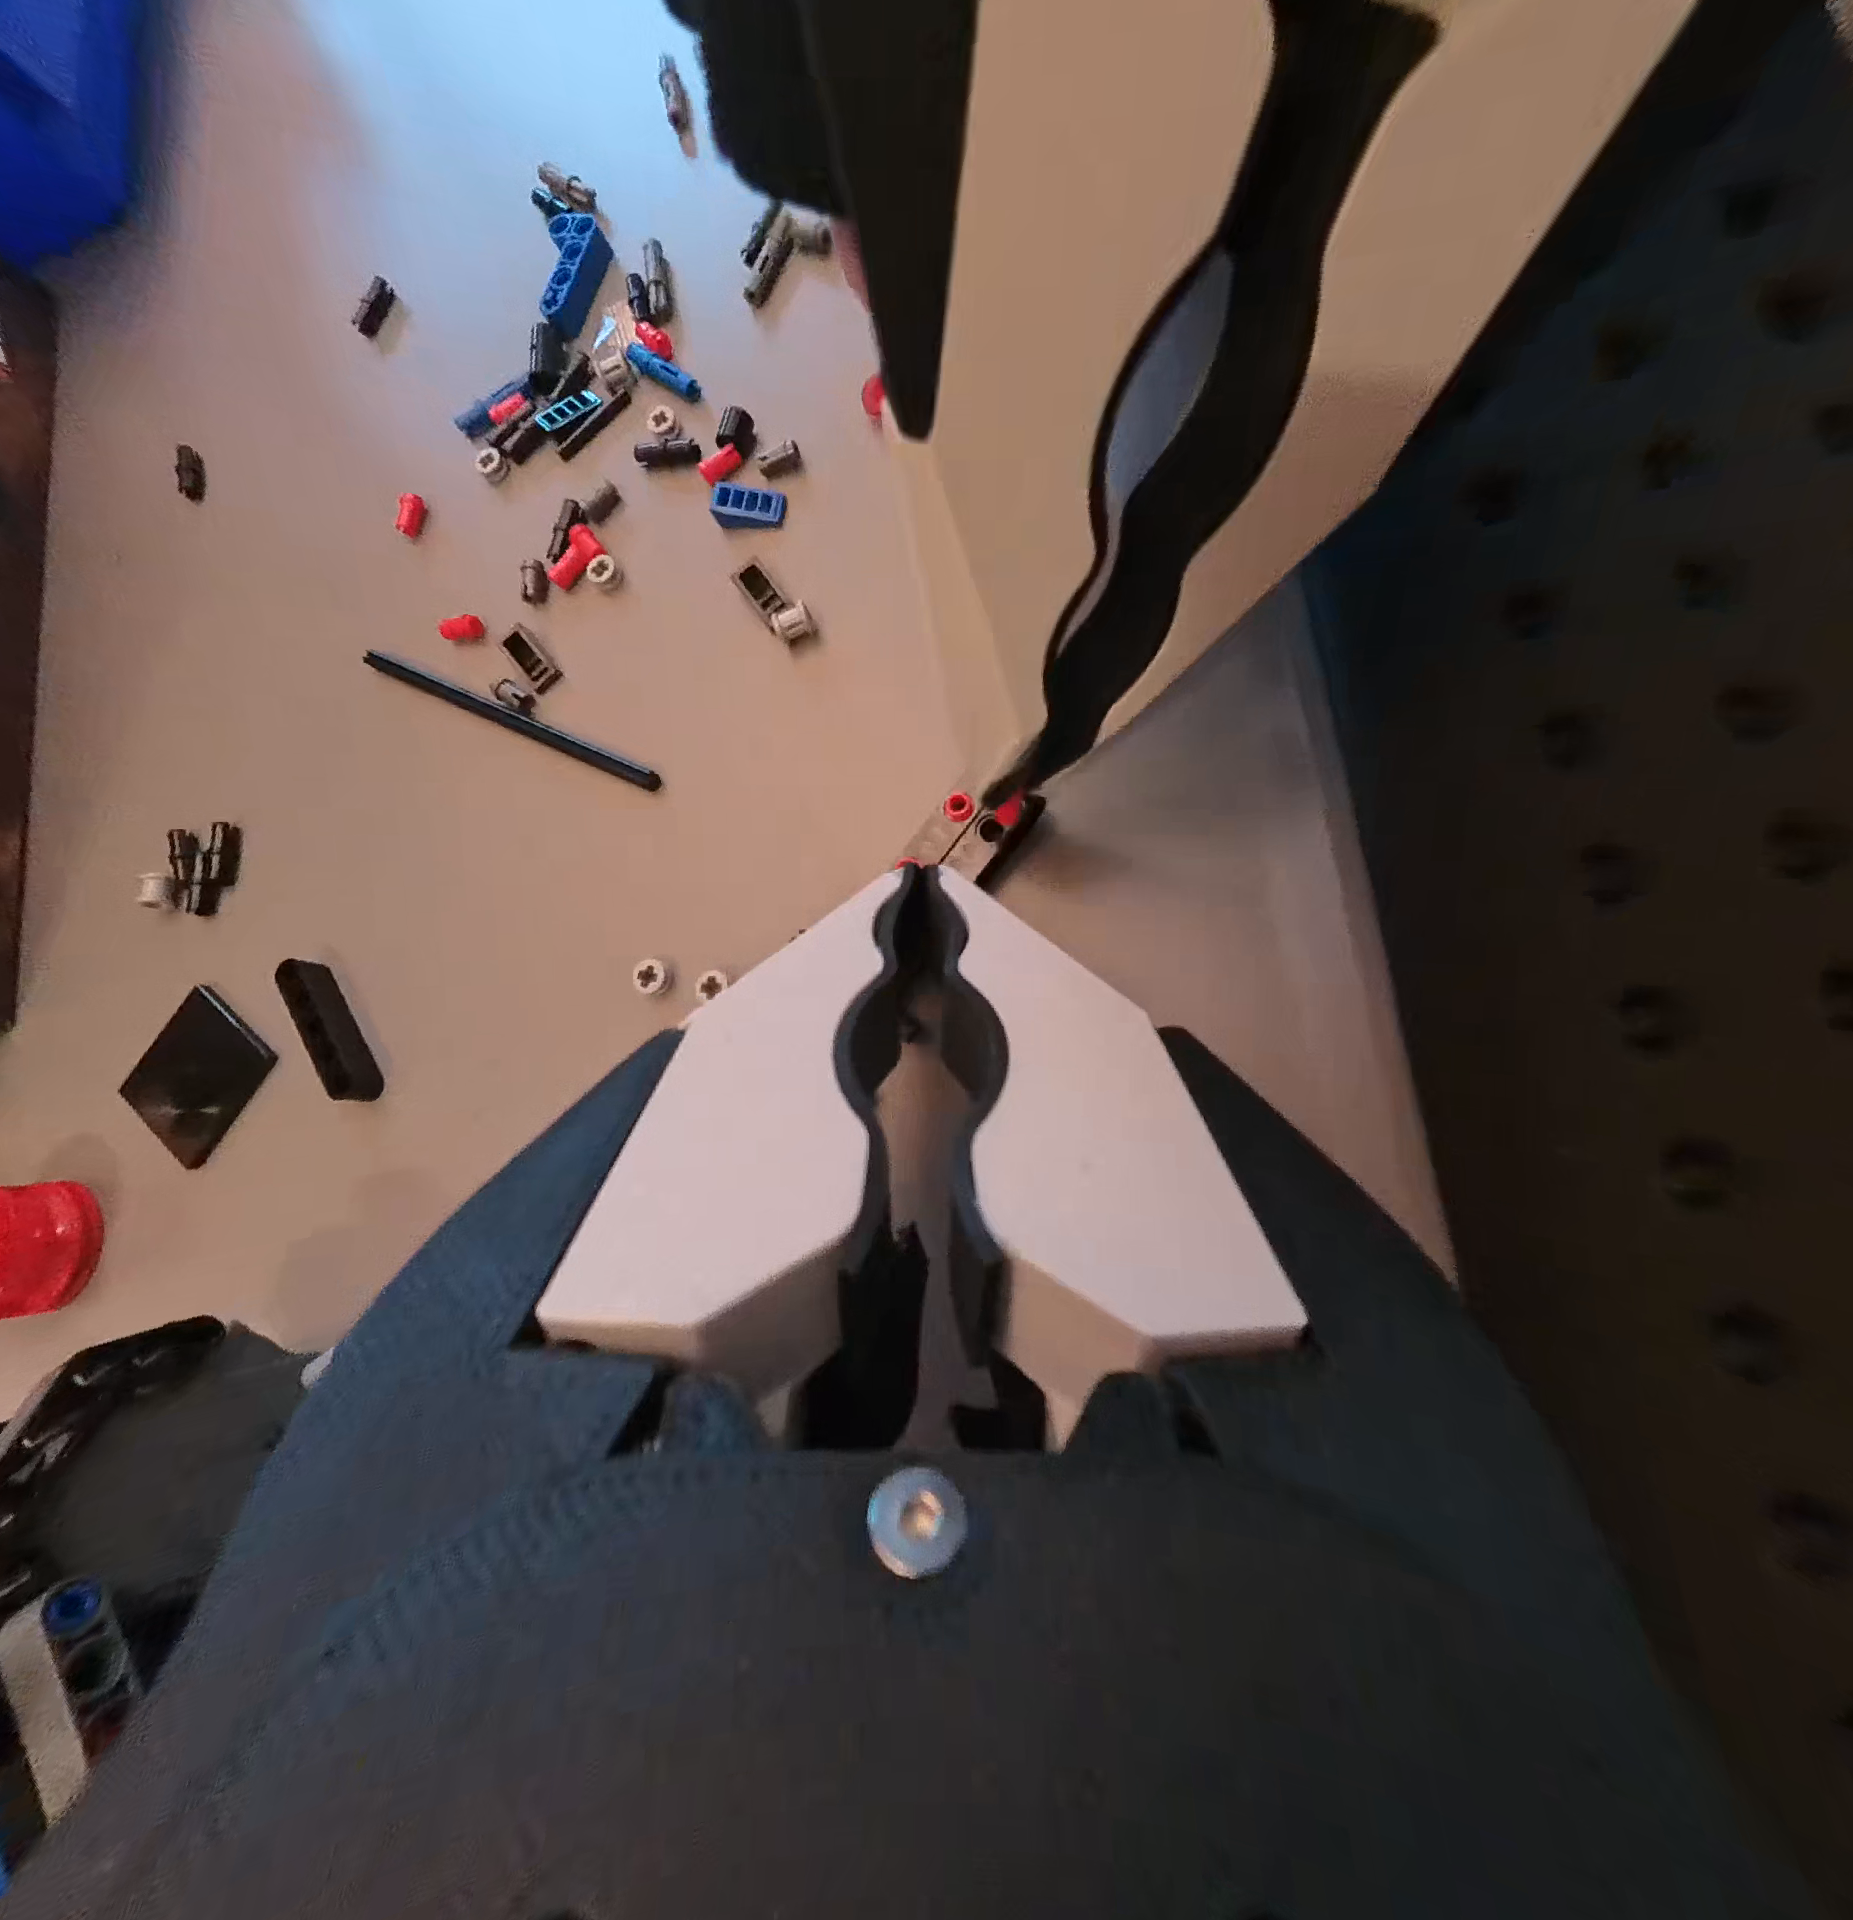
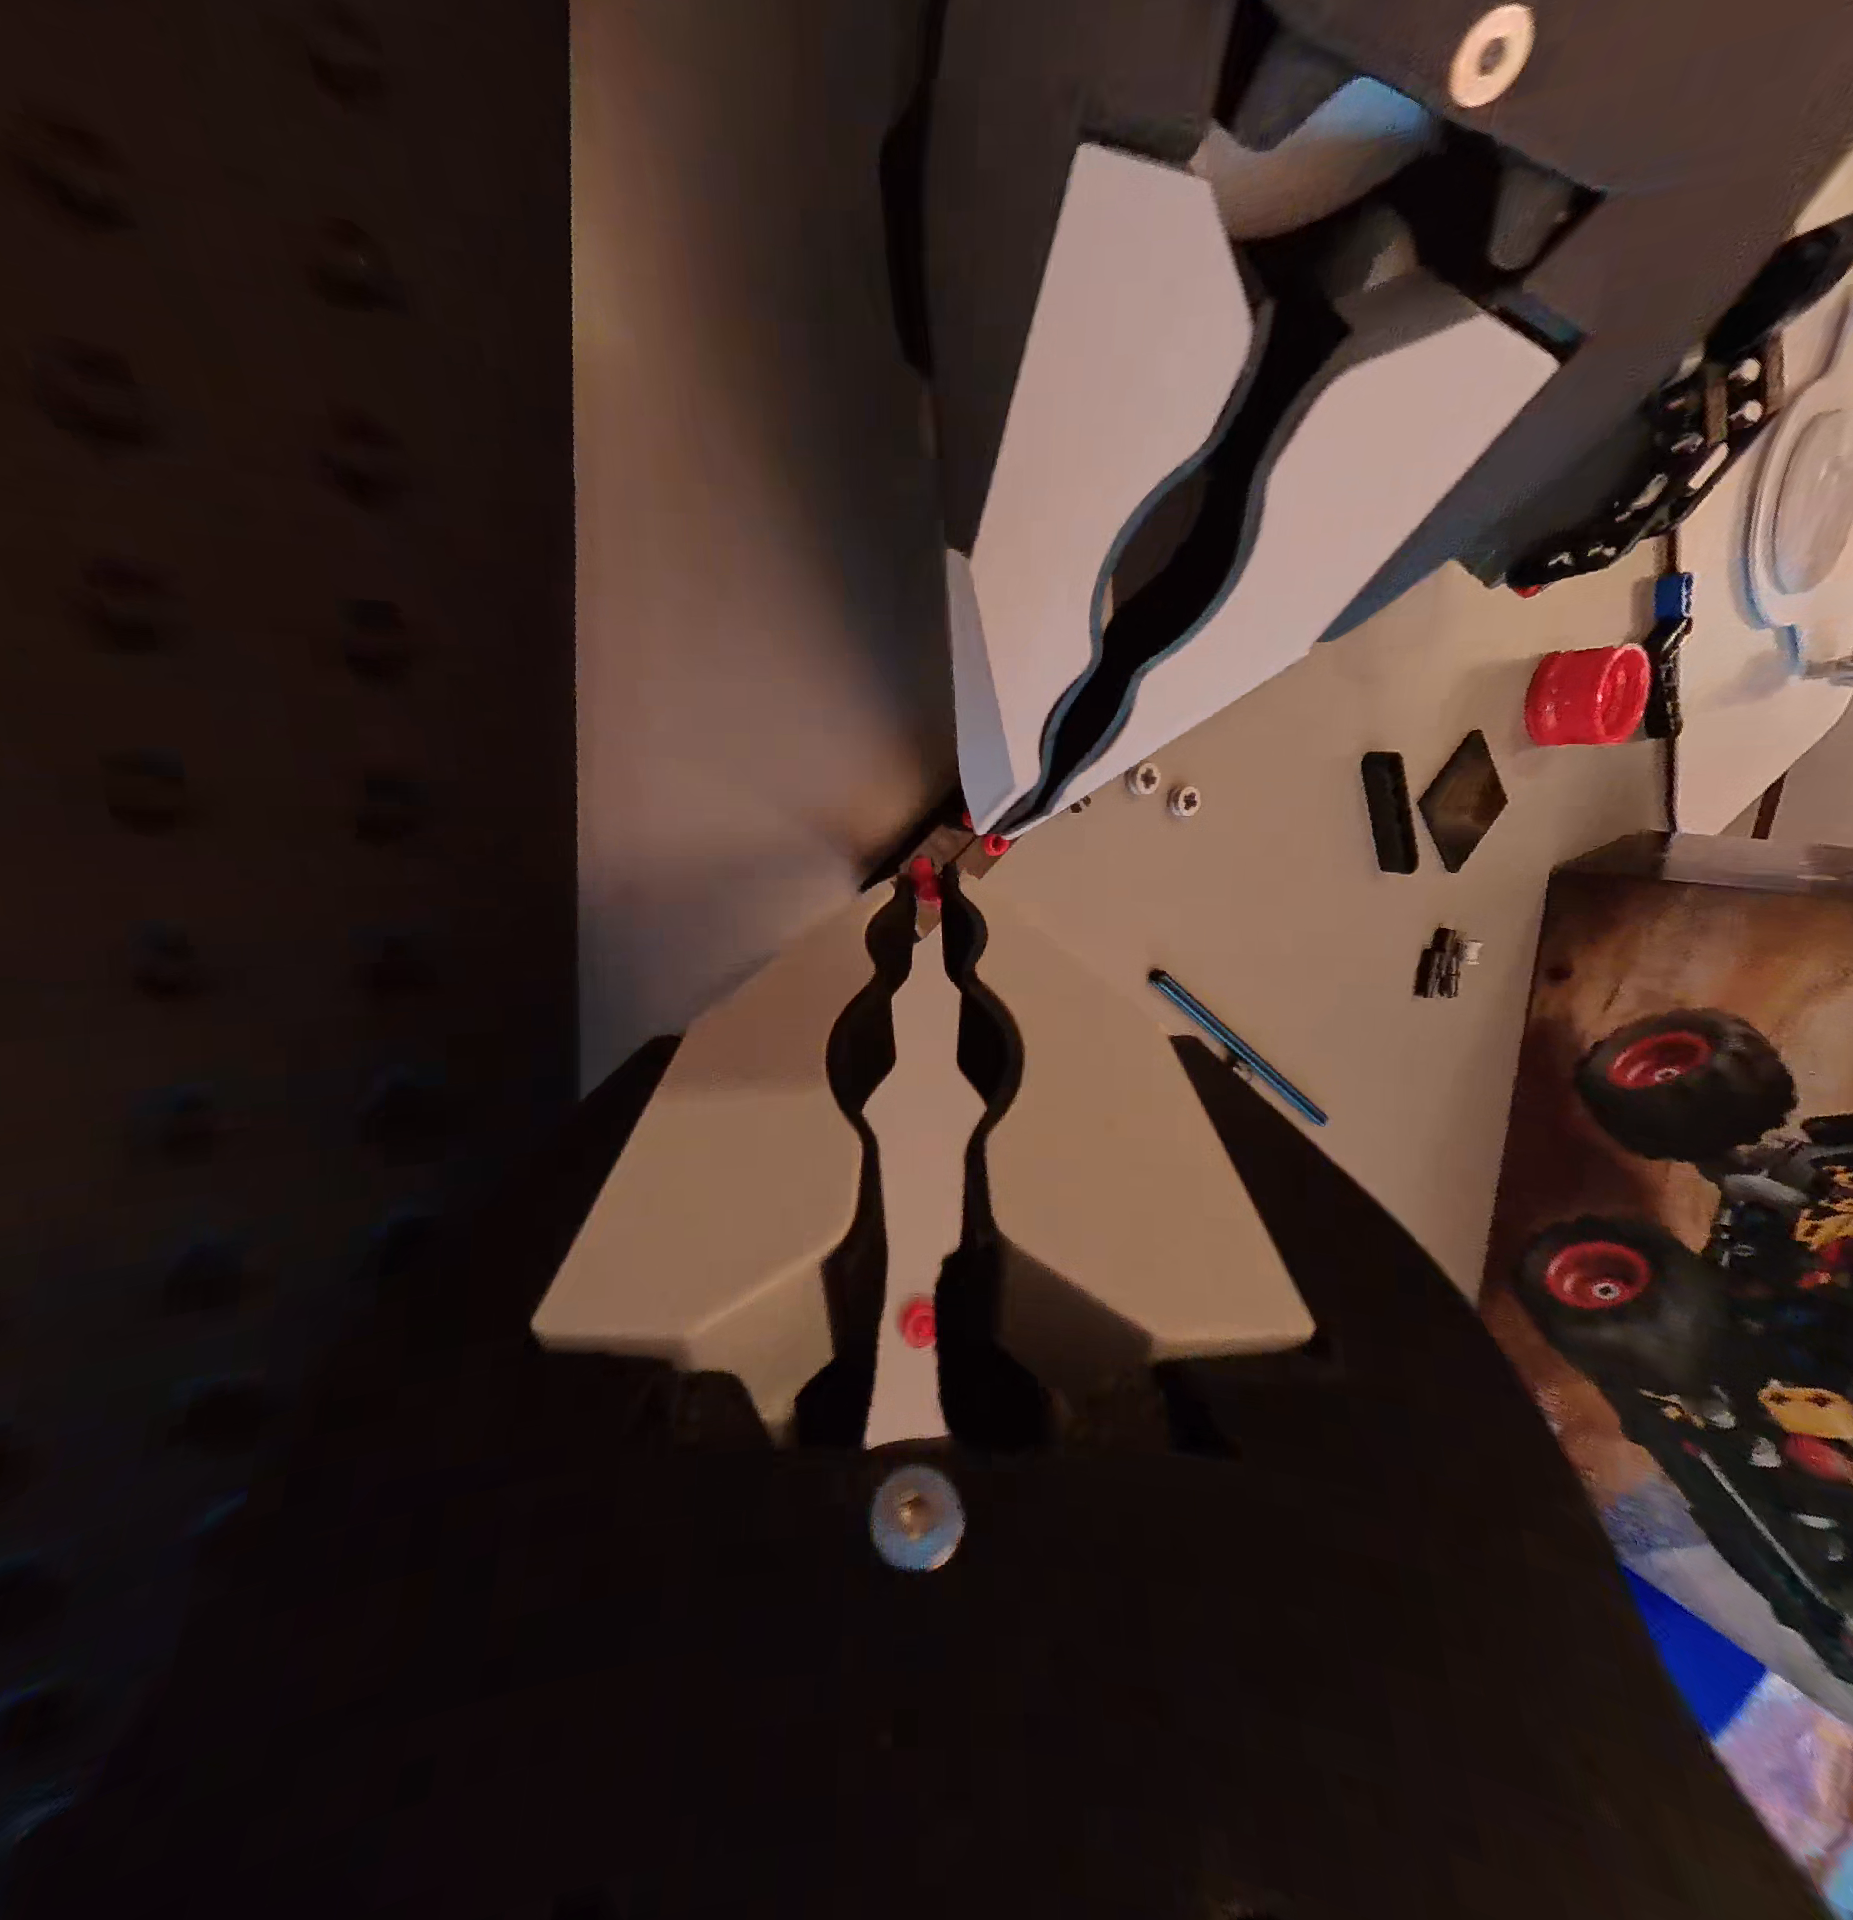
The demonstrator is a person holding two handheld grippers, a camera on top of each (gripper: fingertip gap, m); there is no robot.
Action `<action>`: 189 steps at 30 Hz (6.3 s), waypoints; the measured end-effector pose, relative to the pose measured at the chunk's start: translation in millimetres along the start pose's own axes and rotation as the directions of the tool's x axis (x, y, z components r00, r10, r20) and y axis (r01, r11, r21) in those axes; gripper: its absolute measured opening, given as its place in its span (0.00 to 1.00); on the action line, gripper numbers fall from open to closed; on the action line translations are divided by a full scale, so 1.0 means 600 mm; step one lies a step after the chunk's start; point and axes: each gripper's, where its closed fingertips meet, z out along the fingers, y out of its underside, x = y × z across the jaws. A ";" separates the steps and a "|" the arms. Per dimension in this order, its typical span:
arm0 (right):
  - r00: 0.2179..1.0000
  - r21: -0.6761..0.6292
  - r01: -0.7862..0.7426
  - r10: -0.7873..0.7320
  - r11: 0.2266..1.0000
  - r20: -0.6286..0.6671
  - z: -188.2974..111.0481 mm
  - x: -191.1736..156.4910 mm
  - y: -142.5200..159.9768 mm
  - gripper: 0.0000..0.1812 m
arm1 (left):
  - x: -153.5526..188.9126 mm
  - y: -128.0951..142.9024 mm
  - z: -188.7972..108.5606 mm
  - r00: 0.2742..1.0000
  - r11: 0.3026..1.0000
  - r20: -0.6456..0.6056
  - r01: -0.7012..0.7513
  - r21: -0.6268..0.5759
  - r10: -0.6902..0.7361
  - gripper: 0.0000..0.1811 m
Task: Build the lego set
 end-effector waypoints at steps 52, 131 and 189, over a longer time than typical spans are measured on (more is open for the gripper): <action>0.999 0.160 0.014 -0.006 0.987 -0.048 -0.053 0.033 -0.013 0.01 | 0.019 -0.054 -0.038 0.961 0.935 -0.203 0.239 0.262 -0.189 0.04; 0.909 0.011 0.356 -0.349 0.934 0.227 0.005 -0.049 -0.023 0.00 | 0.020 -0.001 0.001 0.981 0.990 -0.159 0.119 0.070 -0.107 0.00; 0.792 0.410 -0.394 0.530 0.822 -0.301 -0.112 -0.022 0.147 0.00 | -0.193 0.017 -0.050 0.577 0.973 0.801 0.047 -0.225 0.157 0.08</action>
